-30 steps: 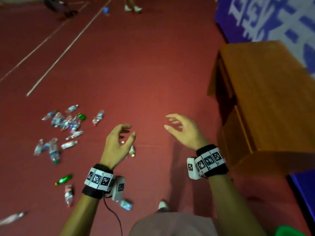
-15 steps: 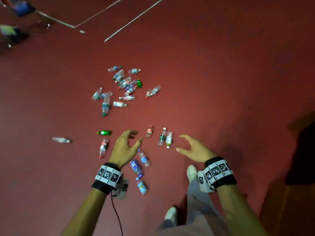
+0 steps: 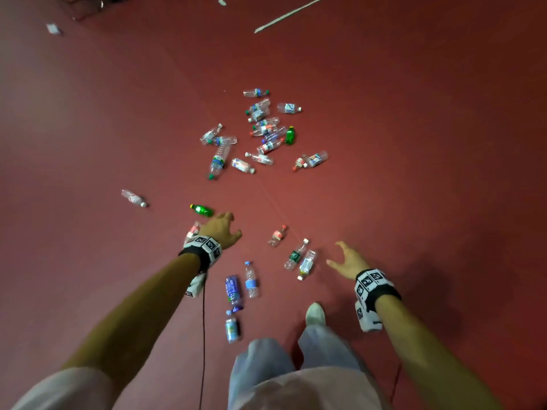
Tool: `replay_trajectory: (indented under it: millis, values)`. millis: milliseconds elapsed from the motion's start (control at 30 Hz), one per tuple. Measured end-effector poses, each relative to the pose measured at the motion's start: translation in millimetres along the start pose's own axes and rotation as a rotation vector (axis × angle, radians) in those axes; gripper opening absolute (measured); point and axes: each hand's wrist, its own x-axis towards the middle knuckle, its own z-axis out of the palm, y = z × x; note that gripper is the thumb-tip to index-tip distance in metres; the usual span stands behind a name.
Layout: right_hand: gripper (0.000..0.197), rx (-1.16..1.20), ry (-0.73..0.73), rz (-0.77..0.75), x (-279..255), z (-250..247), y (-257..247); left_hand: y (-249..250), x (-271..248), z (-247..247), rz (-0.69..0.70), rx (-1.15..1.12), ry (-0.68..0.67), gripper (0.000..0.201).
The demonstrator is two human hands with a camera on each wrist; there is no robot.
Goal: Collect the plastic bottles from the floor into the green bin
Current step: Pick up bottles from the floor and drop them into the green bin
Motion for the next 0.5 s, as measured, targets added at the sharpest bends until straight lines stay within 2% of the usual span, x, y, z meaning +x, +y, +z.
replay_trajectory:
  millis: [267, 367, 500]
  values:
    - [0.081, -0.494, -0.212, 0.018, 103, 31, 73, -38, 33, 124, -0.219, 0.072, -0.265, 0.064]
    - [0.080, -0.589, -0.297, 0.012, 133, 43, 81, -57, 50, 173, -0.269, 0.077, -0.337, 0.065]
    - [0.081, -0.636, -0.334, -0.017, 194, 79, 96, -79, 79, 245, -0.341, 0.016, -0.383, 0.072]
